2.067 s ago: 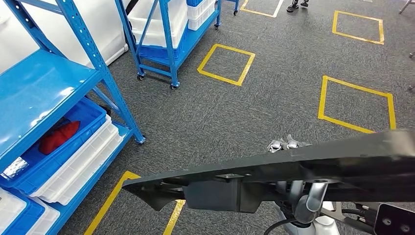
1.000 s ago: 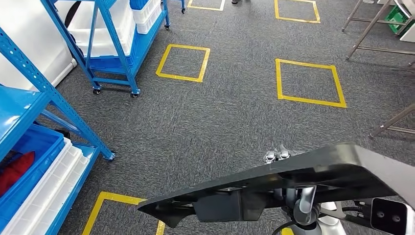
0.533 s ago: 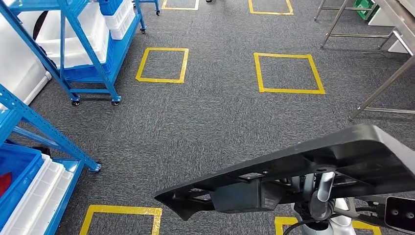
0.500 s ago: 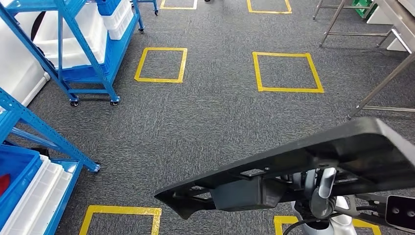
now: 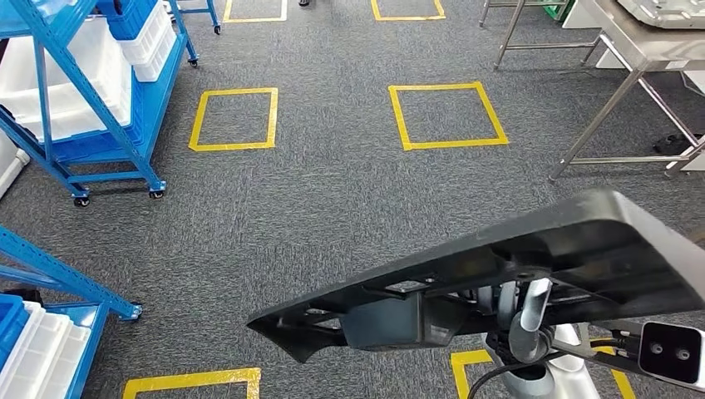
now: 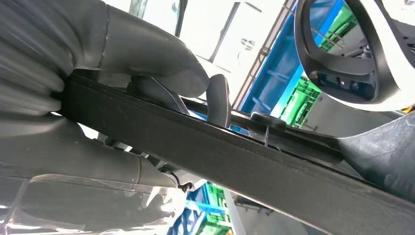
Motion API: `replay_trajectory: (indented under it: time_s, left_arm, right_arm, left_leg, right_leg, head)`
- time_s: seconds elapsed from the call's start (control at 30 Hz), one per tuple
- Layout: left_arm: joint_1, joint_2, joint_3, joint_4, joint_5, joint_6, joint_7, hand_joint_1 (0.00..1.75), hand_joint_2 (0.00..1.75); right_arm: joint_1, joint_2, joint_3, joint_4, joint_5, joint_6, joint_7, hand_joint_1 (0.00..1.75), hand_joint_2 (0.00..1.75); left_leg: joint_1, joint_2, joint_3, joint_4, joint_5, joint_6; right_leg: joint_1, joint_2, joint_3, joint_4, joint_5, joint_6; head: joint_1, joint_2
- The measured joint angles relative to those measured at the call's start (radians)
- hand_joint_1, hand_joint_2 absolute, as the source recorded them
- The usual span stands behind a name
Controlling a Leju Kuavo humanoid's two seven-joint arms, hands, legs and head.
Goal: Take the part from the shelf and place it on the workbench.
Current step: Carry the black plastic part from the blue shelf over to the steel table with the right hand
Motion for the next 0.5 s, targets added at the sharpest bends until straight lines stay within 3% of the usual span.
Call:
replay_trajectory:
  time_s: [0.07,0.13,0.17,0.2,0.23,0.3,0.37,0.43,0.5]
  left_arm:
    - [-0.002,-0.001,-0.001,0.0,0.0,-0.002,-0.001,0.0,1.75]
    - [-0.001,-0.001,-0.003,0.0,0.0,-0.003,0.003,0.0,1.75]
    - [0.0,-0.002,-0.004,0.0,0.0,-0.003,0.006,0.0,1.75]
    - [-0.001,-0.002,-0.006,0.0,0.0,-0.003,0.008,0.0,1.75]
    - [-0.002,-0.003,-0.008,0.0,0.0,-0.004,0.011,0.0,1.75]
    - [-0.005,-0.005,-0.011,0.0,0.0,-0.005,0.015,0.0,1.75]
    - [-0.007,-0.007,-0.015,0.0,0.0,-0.006,0.016,0.0,1.75]
    - [-0.01,-0.008,-0.018,0.0,0.0,-0.006,0.017,0.0,1.75]
    - [-0.012,-0.01,-0.019,0.0,0.0,-0.005,0.017,0.0,1.75]
  right_arm:
    - [-0.02,0.002,0.014,0.0,0.0,-0.018,0.0,1.75,1.75]
    - [-0.035,0.006,0.031,0.002,0.003,-0.036,0.0,1.75,1.75]
    - [-0.043,0.009,0.043,0.003,0.004,-0.051,0.0,1.75,1.75]
    - [-0.053,0.012,0.057,0.005,0.004,-0.07,0.0,1.75,1.75]
    - [-0.066,0.013,0.072,0.006,0.003,-0.091,0.0,1.75,1.75]
    - [-0.096,0.013,0.1,0.007,-0.003,-0.126,0.0,1.75,1.75]
    - [-0.12,0.013,0.121,0.007,-0.008,-0.141,0.0,1.75,1.75]
    - [-0.13,0.013,0.133,0.007,-0.013,-0.147,0.0,1.75,1.75]
    - [-0.141,0.013,0.14,0.008,-0.021,-0.15,0.0,1.75,1.75]
  left_leg:
    - [0.0,0.019,0.003,-0.008,0.005,0.011]
    - [-0.003,0.037,0.002,-0.009,0.004,0.014]
    - [-0.004,0.046,0.002,-0.009,0.003,0.014]
    - [-0.004,0.056,0.002,-0.008,0.003,0.014]
    - [-0.004,0.065,0.003,-0.008,0.002,0.012]
    - [-0.006,0.08,0.008,-0.007,-0.002,0.006]
    - [-0.011,0.092,0.011,-0.005,-0.007,-0.004]
    - [-0.012,0.106,0.014,-0.006,-0.009,-0.016]
    - [-0.008,0.099,0.011,0.009,-0.025,-0.026]
  right_leg:
    - [0.0,-0.044,-0.041,0.088,-0.052,0.005]
    - [-0.002,-0.067,-0.104,0.217,-0.109,0.009]
    - [-0.004,-0.071,-0.122,0.254,-0.117,0.011]
    - [-0.006,-0.074,-0.122,0.253,-0.105,0.012]
    - [-0.007,-0.08,-0.102,0.214,-0.078,0.012]
    - [-0.004,-0.112,-0.028,0.075,-0.018,0.007]
    - [0.004,-0.135,0.016,-0.011,0.003,-0.003]
    - [0.009,-0.123,0.017,-0.023,0.004,-0.014]
    - [0.007,-0.107,0.019,-0.03,0.009,-0.026]
  head:
    - [0.0,0.0]
    - [0.0,0.0]
    - [0.0,0.0]
    - [0.0,0.0]
    - [0.0,0.0]
    - [0.0,0.0]
    - [0.0,0.0]
    - [0.0,0.0]
    - [0.0,0.0]
